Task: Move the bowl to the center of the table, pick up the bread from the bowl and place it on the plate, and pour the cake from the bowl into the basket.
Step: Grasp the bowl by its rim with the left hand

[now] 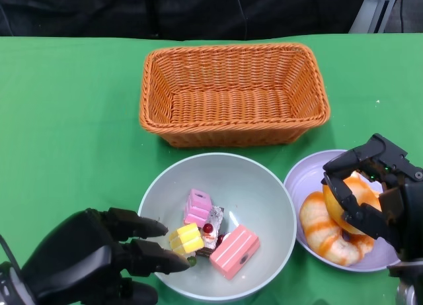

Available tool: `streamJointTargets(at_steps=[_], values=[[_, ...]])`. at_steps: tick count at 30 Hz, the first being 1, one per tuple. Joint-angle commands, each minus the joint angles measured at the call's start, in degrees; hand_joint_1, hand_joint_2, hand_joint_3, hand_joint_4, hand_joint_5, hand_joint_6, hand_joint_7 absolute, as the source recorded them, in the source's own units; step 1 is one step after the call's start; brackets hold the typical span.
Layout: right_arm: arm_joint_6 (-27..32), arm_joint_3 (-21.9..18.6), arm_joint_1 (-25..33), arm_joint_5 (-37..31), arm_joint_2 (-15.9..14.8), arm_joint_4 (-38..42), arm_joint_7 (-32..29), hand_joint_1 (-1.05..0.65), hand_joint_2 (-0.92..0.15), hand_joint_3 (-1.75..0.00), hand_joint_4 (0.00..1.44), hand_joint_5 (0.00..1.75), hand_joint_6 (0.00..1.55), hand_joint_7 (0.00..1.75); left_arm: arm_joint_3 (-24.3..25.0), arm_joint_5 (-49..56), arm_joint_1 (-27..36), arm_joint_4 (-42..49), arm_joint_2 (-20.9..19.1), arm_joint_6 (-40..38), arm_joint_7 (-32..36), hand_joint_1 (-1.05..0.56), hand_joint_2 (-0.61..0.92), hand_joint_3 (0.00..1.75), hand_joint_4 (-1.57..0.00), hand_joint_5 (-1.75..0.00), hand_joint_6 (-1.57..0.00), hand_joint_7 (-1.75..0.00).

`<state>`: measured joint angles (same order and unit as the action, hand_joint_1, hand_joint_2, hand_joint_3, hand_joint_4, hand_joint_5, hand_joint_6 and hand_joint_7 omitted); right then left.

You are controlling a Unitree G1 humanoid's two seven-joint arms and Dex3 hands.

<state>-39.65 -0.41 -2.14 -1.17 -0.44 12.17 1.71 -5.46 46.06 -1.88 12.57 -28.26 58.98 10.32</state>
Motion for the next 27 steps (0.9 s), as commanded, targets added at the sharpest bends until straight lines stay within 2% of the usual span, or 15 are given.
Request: streamJointTargets(at_steps=[1,7,12,20,27], values=[[-0.46,-0.52,0.37,0.14,0.08,-0.75,-0.58,-0.12,-0.75,-0.51,0.65,1.41,0.63,1.23,-1.19,2.12,0.56,-0.37,-1.06,-1.36,1.60,-0.46,0.92,0.06,-0.85,-0.02,-0.89,0.00],[-0.46,-0.47,0.45,0.27,0.15,-0.96,-0.46,-0.13,-0.75,-0.52,0.66,1.41,0.63,1.22,-2.58,3.87,1.50,-2.02,-1.09,-4.44,2.88,-0.45,0.92,0.07,-0.85,-0.02,-0.88,0.00],[-0.94,-0.53,0.61,-0.48,0.28,-1.15,-0.89,-0.14,-0.74,-0.52,0.65,1.41,0.64,1.23,-3.29,7.41,4.38,-7.07,-0.58,-11.13,3.59,-0.44,0.92,0.13,-0.84,-0.02,-0.87,0.00],[-1.01,0.07,1.50,1.33,1.24,-2.47,-0.36,-0.13,-0.74,-0.55,0.65,1.41,0.65,1.24,-4.23,9.81,8.56,-14.54,0.48,-20.89,3.75,-0.43,0.92,0.12,-0.81,0.00,-0.83,0.00],[-1.80,-0.08,1.79,1.50,2.14,-2.72,-0.51,-0.13,-0.73,-0.59,0.66,1.42,0.64,1.25,-5.92,9.74,9.00,-17.81,0.69,-25.64,2.50,-0.42,0.92,0.12,-0.80,0.00,-0.83,0.00]])
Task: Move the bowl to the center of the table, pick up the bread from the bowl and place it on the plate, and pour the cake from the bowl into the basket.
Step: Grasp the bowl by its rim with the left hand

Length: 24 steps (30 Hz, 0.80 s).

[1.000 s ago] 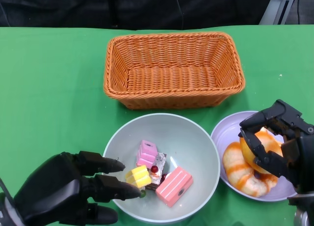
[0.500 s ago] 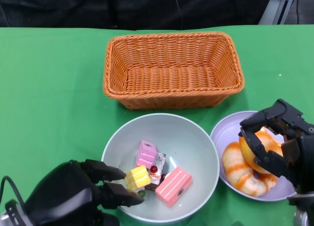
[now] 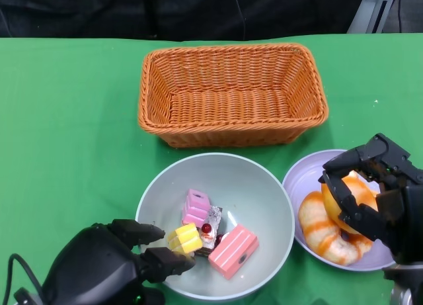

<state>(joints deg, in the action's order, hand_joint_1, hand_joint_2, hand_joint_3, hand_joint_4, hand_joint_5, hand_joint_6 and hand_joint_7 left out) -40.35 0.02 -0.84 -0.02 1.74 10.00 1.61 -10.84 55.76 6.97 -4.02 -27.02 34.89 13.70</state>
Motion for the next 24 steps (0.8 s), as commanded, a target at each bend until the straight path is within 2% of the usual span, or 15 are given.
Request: streamJointTargets(at_steps=[1,10,24], values=[[-1.18,-0.54,0.50,0.22,0.01,-0.51,-0.46,-0.13,-0.72,-0.59,0.66,1.42,0.64,1.25,-0.81,-0.01,0.09,-1.40,-0.62,-2.00,-0.96,-0.42,0.92,0.12,-0.80,0.00,-0.83,0.00],[-0.34,-0.04,1.21,0.43,0.36,-1.71,-0.28,-0.13,-0.70,-0.64,0.66,1.44,0.62,1.29,-4.19,1.74,-1.37,-4.96,-0.83,-7.48,-5.40,-0.46,0.92,0.12,-0.77,0.00,-0.83,0.00],[-0.29,-0.04,1.48,0.15,0.05,-2.55,-0.63,-0.11,-0.69,-0.67,0.65,1.45,0.62,1.29,-8.07,1.61,-5.15,-1.14,-2.15,-8.66,-8.02,-0.46,0.92,0.12,-0.77,-0.01,-0.84,0.00]])
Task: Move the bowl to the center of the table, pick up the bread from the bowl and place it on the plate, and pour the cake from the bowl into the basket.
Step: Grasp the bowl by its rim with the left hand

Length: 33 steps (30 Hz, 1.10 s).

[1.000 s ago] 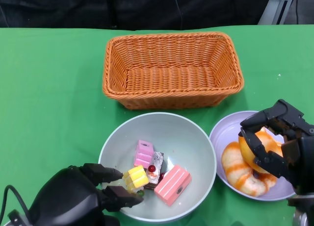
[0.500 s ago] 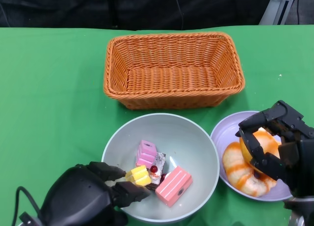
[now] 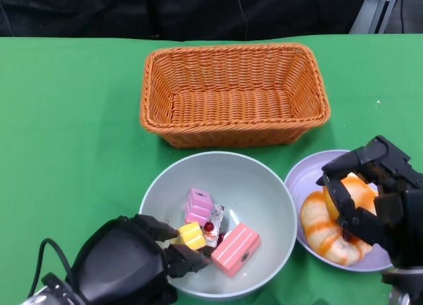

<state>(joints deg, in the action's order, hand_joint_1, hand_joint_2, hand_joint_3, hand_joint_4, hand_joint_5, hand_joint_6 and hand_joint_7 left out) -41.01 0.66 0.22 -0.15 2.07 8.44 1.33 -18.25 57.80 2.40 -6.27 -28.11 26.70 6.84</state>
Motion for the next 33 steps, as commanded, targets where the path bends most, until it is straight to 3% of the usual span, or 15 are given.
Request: streamJointTargets(at_steps=[1,21,27,33], values=[[0.37,-0.74,0.44,0.10,-0.33,-1.04,-0.42,-0.10,-0.69,-0.68,0.65,1.45,0.62,1.29,-0.81,-0.57,-0.72,1.41,-1.07,-0.53,-1.34,-0.46,0.92,0.12,-0.77,-0.01,-0.83,0.00],[0.55,-0.55,0.87,1.10,-0.19,-1.02,0.58,-0.10,-0.67,-0.69,0.65,1.45,0.62,1.28,-2.80,-1.77,-1.17,4.92,-0.99,-2.25,-0.18,-0.44,0.92,0.14,-0.81,-0.02,-0.84,-0.01],[0.87,-0.46,1.07,1.38,-0.24,-1.27,0.83,-0.10,-0.67,-0.71,0.65,1.45,0.62,1.27,-3.26,-2.49,-1.63,6.61,-0.77,-1.17,2.03,-0.40,0.92,0.15,-0.87,-0.05,-0.86,-0.02],[0.58,-0.36,1.23,2.19,-0.15,-1.19,1.25,-0.11,-0.67,-0.68,0.65,1.44,0.63,1.25,-3.81,-3.79,-2.79,10.40,-0.25,3.19,8.31,-0.34,0.92,0.08,-1.06,-0.15,-1.03,-0.06]])
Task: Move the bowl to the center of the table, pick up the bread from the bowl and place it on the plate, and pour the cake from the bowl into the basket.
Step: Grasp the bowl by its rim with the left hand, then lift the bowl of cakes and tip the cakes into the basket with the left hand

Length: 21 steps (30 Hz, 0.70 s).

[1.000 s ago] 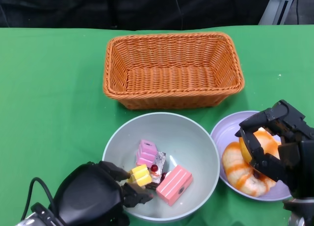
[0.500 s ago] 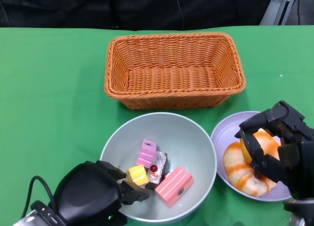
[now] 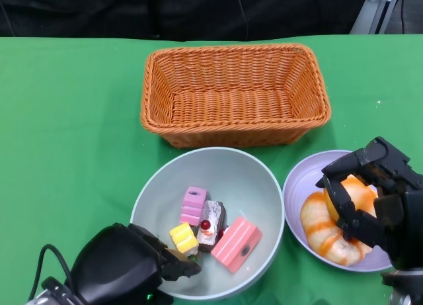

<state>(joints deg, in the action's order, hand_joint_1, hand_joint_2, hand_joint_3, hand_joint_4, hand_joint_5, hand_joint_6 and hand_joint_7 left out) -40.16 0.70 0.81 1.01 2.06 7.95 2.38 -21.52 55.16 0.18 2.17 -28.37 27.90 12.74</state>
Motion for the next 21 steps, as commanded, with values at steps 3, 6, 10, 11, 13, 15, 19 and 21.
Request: streamJointTargets(at_steps=[3,6,10,11,13,15,19,21], values=[[-0.04,-0.37,0.80,1.01,-0.14,-0.94,0.27,-0.10,-0.68,-0.68,0.65,1.44,0.63,1.24,-1.15,-0.30,-1.74,4.60,0.12,5.11,8.07,-0.35,0.91,0.02,-1.04,-0.36,-1.11,-0.04],[-0.33,-0.34,0.81,0.73,-0.18,-0.87,0.32,-0.10,-0.68,-0.67,0.65,1.44,0.63,1.25,-1.68,0.33,-2.70,7.12,0.46,7.72,13.45,-0.35,0.92,0.00,-0.80,-0.93,-1.16,-0.02],[0.06,-0.32,1.01,0.50,-0.13,-0.99,0.24,-0.12,-0.69,-0.65,0.65,1.43,0.62,1.25,-2.27,1.10,-3.74,10.35,1.10,10.08,19.40,-0.29,0.92,0.02,-0.67,-1.22,-1.19,-0.02],[0.14,-0.31,1.05,0.50,-0.15,-1.04,0.27,-0.12,-0.69,-0.65,0.65,1.43,0.62,1.25,-2.37,1.26,-3.86,10.70,1.16,10.26,20.14,-0.28,0.92,0.02,-0.66,-1.26,-1.19,-0.02],[0.54,-0.19,1.21,0.93,-0.11,-1.33,0.48,-0.11,-0.69,-0.65,0.65,1.43,0.62,1.26,-2.58,1.79,-4.06,11.28,1.22,10.34,21.67,-0.25,0.92,0.05,-0.64,-1.30,-1.19,-0.03],[0.59,-0.16,1.29,1.16,-0.03,-1.44,0.59,-0.10,-0.69,-0.66,0.65,1.44,0.62,1.26,-2.81,1.99,-4.16,11.75,1.29,10.32,22.80,-0.18,0.92,0.11,-0.61,-1.41,-1.21,-0.06],[0.62,-0.05,1.38,1.84,0.08,-1.54,0.96,-0.09,-0.69,-0.67,0.65,1.44,0.62,1.26,-3.13,1.72,-4.27,12.44,1.38,10.66,24.26,-0.11,0.92,0.22,-0.52,-1.66,-0.68,-1.17],[0.46,-0.06,1.37,1.72,0.01,-1.45,0.96,-0.10,-0.69,-0.67,0.64,1.44,0.62,1.26,-3.07,1.44,-4.25,12.72,1.57,10.94,24.89,-0.09,0.92,0.25,-0.51,-1.73,-0.55,-1.47]])
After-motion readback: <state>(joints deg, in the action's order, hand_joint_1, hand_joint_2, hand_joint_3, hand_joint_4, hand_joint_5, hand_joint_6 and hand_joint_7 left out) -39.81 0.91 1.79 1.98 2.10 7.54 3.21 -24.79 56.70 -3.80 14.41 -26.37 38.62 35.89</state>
